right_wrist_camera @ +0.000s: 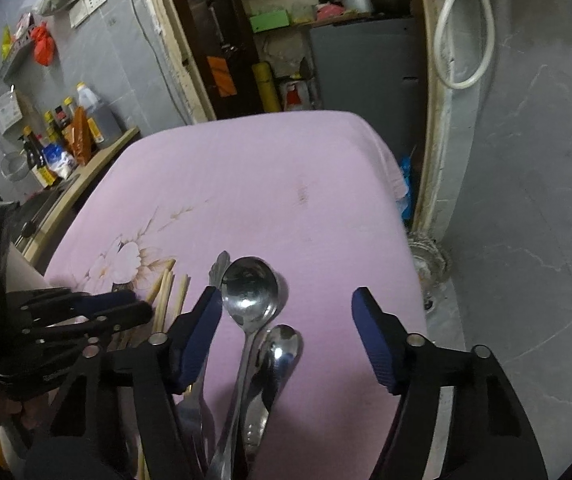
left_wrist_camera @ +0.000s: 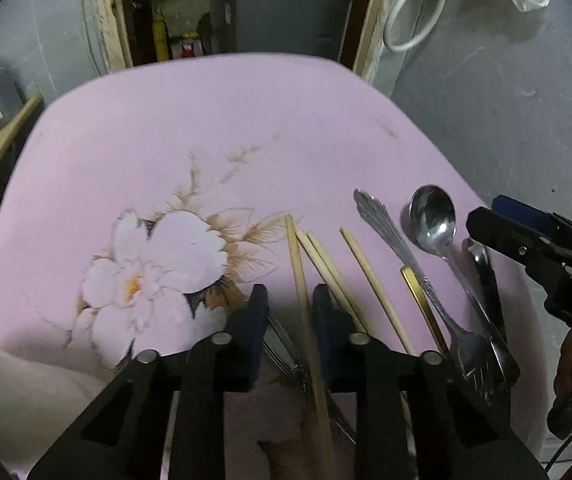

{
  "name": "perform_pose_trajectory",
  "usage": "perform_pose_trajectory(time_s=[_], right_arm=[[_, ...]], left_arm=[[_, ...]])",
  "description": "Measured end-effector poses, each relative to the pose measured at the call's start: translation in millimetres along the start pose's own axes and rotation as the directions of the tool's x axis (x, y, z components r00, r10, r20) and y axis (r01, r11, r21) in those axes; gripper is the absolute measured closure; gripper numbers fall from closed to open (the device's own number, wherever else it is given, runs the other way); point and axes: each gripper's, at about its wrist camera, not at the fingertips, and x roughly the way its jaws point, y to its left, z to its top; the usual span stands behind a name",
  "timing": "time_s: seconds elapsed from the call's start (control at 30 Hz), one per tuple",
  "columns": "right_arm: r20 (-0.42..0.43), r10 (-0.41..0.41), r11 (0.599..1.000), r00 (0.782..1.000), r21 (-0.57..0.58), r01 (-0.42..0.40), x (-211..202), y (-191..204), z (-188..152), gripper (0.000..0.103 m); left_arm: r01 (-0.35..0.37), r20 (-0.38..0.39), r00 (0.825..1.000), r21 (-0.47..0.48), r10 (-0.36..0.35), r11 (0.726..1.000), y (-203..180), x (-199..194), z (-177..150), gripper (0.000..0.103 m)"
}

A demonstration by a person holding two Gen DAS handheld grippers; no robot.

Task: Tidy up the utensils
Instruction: 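Grasp one wooden chopstick with the left tool while the right tool grasps the large silver spoon, then carry chopstick and spoon over the white caddy and open both tools to drop them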

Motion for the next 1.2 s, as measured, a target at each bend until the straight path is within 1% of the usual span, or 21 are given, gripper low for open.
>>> perform_pose_trajectory(time_s=[0.07,0.13,0.17,0.23,0.3,0.43,0.53,0.6,0.67,0.77,0.8,0.83,0.9,0.97,1.03,1.1,1.2], right_arm=[[-0.015,0.006,1.000,1.000,-0.009,-0.006,6,3,0,0.044],[-0.027,0.012,1.000,1.000,-0.015,-0.013,11,4,1,0.044],[-0.034,0.013,1.000,0.999,-0.019,-0.014,14,6,1,0.044],[-0.045,0.009,1.000,0.999,-0.030,-0.010,18,9,2,0.044],[-0.051,0.001,0.999,0.999,-0.048,-0.003,22,14,5,0.044],[-0.072,-0.038,0.995,0.997,-0.092,0.031,32,22,8,0.044],[-0.083,-0.082,0.988,0.993,-0.136,0.070,41,31,10,0.045],[-0.077,-0.118,0.982,0.990,-0.158,0.105,46,36,9,0.050],[-0.067,-0.136,0.980,0.988,-0.155,0.125,48,38,7,0.052],[-0.058,-0.149,0.981,0.987,-0.136,0.140,51,39,7,0.054],[-0.056,-0.153,0.980,0.987,-0.134,0.145,52,40,7,0.061],[-0.057,-0.158,0.980,0.986,-0.134,0.149,54,40,6,0.063],[-0.049,-0.148,0.981,0.988,-0.131,0.141,53,40,6,0.063],[-0.036,-0.117,0.987,0.993,-0.111,0.112,47,35,5,0.063],[-0.008,-0.077,0.993,0.997,-0.093,0.076,39,31,5,0.063],[0.033,-0.045,0.995,0.998,-0.088,0.047,29,32,5,0.063],[0.091,-0.014,0.996,0.996,-0.089,0.023,12,37,3,0.064]], left_arm=[[0.012,-0.012,1.000,0.011,-0.012,1.000,2,3,2,0.087],[0.024,-0.034,0.999,0.002,-0.024,1.000,5,7,4,0.098],[0.024,-0.035,0.999,-0.019,-0.024,1.000,7,7,6,0.100],[0.040,-0.032,0.999,-0.071,-0.043,0.997,12,6,9,0.100],[0.040,-0.022,0.999,-0.129,-0.044,0.991,21,-1,7,0.100],[0.024,0.015,1.000,-0.222,-0.021,0.975,34,-15,-4,0.100],[0.011,0.035,0.999,-0.264,-0.002,0.965,39,-22,-9,0.100],[0.010,0.026,1.000,-0.268,-0.003,0.963,39,-24,-11,0.100],[0.000,0.017,1.000,-0.264,0.004,0.965,35,-21,-8,0.100],[-0.010,-0.008,1.000,-0.252,0.009,0.968,30,-17,0,0.100],[-0.014,-0.017,1.000,-0.247,0.010,0.969,30,-17,3,0.100],[-0.016,-0.022,1.000,-0.247,0.011,0.969,30,-17,6,0.100],[-0.016,-0.020,1.000,-0.256,0.012,0.967,29,-17,4,0.100],[-0.013,0.001,1.000,-0.263,0.014,0.965,28,-23,2,0.100],[-0.001,0.043,0.999,-0.264,0.013,0.965,25,-32,4,0.100],[0.021,0.100,0.995,-0.270,0.007,0.963,24,-48,-4,0.100],[0.062,0.209,0.978,-0.300,0.002,0.952,24,-77,-13,0.100]])
